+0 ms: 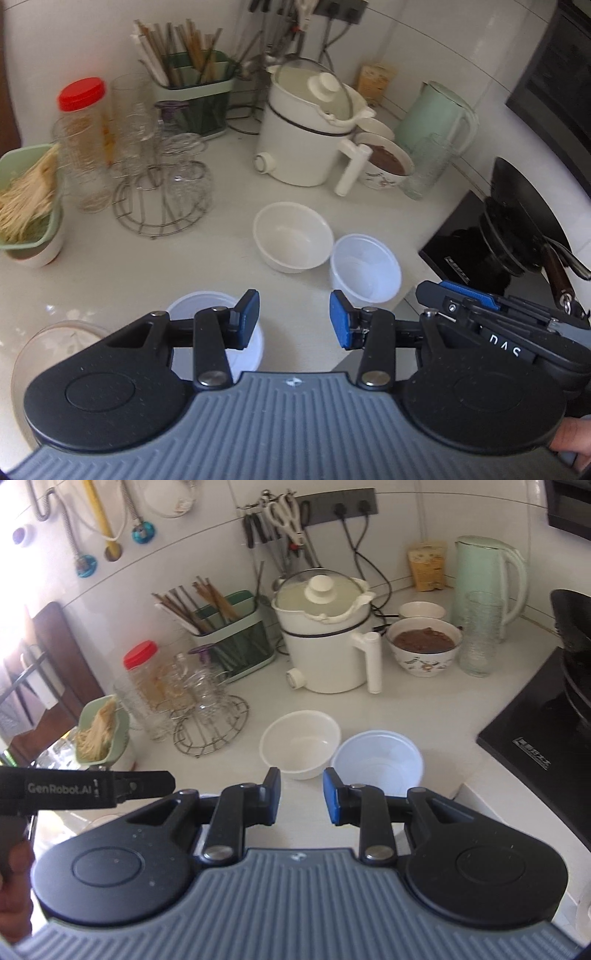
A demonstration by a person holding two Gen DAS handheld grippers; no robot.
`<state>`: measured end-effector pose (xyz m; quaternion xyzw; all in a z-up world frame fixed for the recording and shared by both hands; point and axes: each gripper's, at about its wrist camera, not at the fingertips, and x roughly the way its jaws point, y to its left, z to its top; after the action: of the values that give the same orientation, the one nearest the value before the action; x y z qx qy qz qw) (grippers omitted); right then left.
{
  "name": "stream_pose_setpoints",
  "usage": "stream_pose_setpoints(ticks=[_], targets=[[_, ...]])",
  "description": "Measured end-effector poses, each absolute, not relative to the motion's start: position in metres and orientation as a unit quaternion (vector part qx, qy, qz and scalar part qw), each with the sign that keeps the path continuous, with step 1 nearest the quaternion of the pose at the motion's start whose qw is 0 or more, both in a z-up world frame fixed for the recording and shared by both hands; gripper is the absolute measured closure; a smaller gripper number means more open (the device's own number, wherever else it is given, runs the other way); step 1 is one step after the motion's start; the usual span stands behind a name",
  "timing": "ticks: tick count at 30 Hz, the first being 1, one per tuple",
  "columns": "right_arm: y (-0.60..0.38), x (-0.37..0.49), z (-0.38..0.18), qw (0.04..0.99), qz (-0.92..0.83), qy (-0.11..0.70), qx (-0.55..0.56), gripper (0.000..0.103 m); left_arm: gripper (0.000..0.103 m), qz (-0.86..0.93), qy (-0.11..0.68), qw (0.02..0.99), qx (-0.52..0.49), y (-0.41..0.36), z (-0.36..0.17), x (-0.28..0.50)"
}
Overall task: Organize plates and bowls
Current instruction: 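Lift the plastic bowl with both grippers, set it beside the plates, open, then move both grippers to the white ceramic bowl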
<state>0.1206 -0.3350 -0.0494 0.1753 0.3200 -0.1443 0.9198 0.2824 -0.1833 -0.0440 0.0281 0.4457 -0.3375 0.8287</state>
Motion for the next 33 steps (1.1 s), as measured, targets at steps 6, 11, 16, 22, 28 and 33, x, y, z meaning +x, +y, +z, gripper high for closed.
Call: stream_pose_setpoints(ticks=[6, 11, 16, 22, 28, 33], targets=[[-0.334, 0.119, -0.049, 0.921, -0.174, 0.319, 0.144, 0.068, 0.055, -0.362, 0.453, 0.814, 0.029, -0.198, -0.050, 0.292], [-0.340, 0.121, -0.055, 0.908, -0.196, 0.335, 0.159, 0.068, 0.050, -0.379, 0.450, 0.808, 0.028, -0.203, -0.053, 0.303], [-0.339, 0.123, -0.059, 0.906, -0.197, 0.332, 0.171, 0.007, 0.046, -0.382, 0.453, 0.805, 0.022, -0.199, -0.058, 0.317], [-0.336, 0.128, -0.056, 0.903, -0.216, 0.323, 0.186, 0.005, 0.037, -0.386, 0.450, 0.805, 0.009, -0.187, -0.058, 0.333], [-0.331, 0.135, -0.057, 0.900, -0.221, 0.325, 0.190, 0.005, 0.027, -0.388, 0.465, 0.795, -0.009, -0.180, -0.062, 0.348], [-0.330, 0.141, -0.056, 0.899, -0.236, 0.321, 0.184, 0.006, 0.026, -0.385, 0.479, 0.789, -0.012, -0.182, -0.072, 0.358]])
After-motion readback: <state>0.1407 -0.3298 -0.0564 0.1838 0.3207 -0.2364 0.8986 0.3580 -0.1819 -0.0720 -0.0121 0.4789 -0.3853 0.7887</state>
